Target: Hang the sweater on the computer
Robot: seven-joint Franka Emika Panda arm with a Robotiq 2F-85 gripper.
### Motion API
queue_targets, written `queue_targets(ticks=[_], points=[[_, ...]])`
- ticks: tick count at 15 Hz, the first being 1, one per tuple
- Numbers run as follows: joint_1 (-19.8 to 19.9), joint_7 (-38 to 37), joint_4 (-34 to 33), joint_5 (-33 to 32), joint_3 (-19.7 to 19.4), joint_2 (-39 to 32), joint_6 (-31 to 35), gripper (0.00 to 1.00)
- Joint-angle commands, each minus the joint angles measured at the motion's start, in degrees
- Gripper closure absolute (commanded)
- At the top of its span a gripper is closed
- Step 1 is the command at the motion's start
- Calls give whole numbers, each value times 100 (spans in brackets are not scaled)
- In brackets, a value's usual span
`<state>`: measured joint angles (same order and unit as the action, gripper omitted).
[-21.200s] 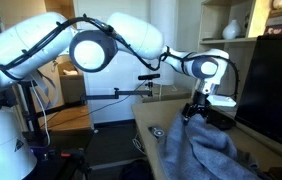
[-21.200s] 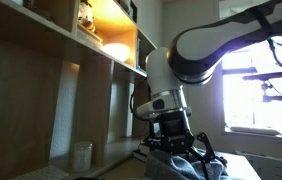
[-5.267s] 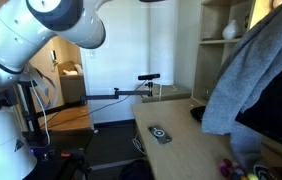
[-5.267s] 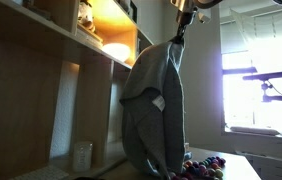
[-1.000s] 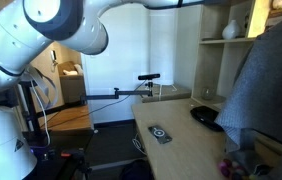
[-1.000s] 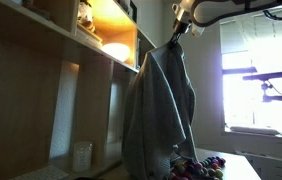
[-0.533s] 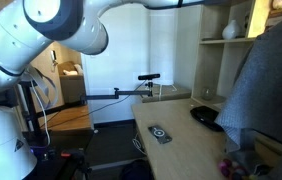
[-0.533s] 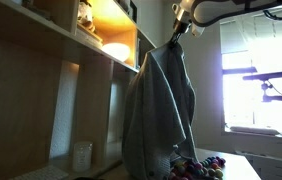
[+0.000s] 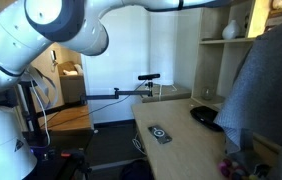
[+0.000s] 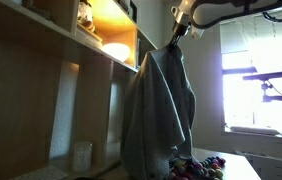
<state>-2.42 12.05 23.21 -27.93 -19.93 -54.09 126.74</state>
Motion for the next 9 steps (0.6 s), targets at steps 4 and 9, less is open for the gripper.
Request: queue_targets(ticks=[4, 9], points=[[-30, 47, 50, -1, -5, 50, -164, 30], [-32, 116, 89, 58, 53, 80, -263, 0]])
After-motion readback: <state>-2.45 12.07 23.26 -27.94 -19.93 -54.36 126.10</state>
